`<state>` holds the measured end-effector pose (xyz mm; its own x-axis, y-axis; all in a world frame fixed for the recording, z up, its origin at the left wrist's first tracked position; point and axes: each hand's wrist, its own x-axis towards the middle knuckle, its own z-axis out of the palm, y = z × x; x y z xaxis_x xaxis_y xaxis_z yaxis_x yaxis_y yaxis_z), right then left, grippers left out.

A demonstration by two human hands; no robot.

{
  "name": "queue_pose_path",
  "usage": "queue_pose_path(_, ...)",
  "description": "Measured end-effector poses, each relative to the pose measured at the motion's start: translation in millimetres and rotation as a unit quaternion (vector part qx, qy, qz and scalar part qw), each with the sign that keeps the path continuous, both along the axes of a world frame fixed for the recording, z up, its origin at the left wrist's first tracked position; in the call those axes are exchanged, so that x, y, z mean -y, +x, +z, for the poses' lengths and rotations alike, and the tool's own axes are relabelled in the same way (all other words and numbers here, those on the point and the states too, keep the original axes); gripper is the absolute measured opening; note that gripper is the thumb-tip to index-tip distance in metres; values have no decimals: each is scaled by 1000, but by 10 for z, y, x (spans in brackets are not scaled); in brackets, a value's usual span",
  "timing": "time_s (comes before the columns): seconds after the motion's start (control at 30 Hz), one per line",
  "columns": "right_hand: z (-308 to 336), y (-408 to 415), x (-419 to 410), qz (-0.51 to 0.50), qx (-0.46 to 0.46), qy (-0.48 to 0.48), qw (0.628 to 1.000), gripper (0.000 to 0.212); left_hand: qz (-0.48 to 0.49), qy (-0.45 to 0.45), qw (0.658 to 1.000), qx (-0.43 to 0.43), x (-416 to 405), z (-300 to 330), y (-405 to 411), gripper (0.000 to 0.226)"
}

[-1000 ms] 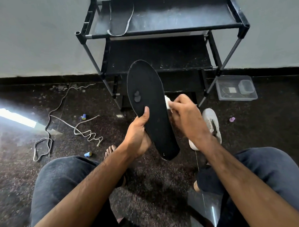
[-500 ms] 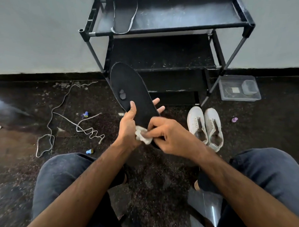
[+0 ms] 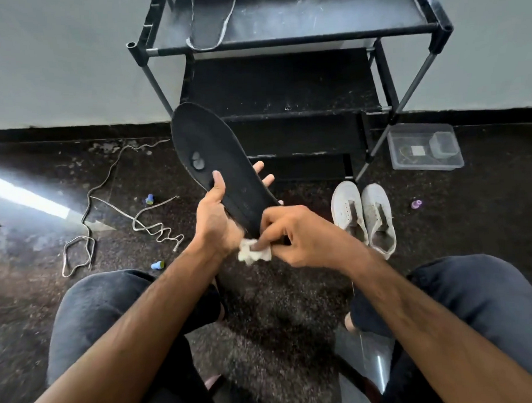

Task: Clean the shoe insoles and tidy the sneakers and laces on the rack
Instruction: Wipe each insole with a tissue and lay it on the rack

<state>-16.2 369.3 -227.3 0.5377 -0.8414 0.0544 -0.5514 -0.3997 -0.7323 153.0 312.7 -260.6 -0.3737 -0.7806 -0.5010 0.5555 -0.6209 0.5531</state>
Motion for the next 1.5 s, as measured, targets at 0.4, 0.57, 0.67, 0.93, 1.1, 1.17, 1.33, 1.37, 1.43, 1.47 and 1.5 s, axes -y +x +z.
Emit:
queue_pose_path(0.4,-116,-17,102,-231,18,-115,966,27,-38,-34,995,84,-135,169,-174,53)
queue_pose_path(0.57,-142,52,55,-170,-6,-115,979,20,-36,25,996,76,-180,131,-223,78)
queue_pose_path(0.67,-88,73,11,-45,7,-31,998,18,-38,38,996,75,-95,121,-154,85)
queue_pose_path(0.93,70,-132,97,-120,94,1,988,22,-33,7,994,101,-130,145,-187,56)
queue_pose_path(1.1,-54,63,59,-172,42,-99,979,20,-36,7,996,80,-175,208,-222,70)
queue_pose_path(1.17,-55,152,-19,-86,48,-73,992,18,-18,3,995,102,-108,159,-168,78)
queue_pose_path(1.33,104,-55,9,-24,124,119,985,17,-7,-15,994,110,-72,180,-132,73)
queue_pose_path(1.37,127,-103,38,-59,163,116,978,18,-17,-13,995,97,-86,200,-163,72)
queue_pose_path(1.43,104,-123,76,-158,188,43,969,20,-35,-8,998,58,-122,222,-208,76)
queue_pose_path(1.47,74,-93,78,-194,166,2,967,20,-37,-5,998,43,-133,215,-219,79)
queue_pose_path(1.5,47,-49,71,-203,134,-31,969,20,-33,-7,999,35,-139,215,-223,82)
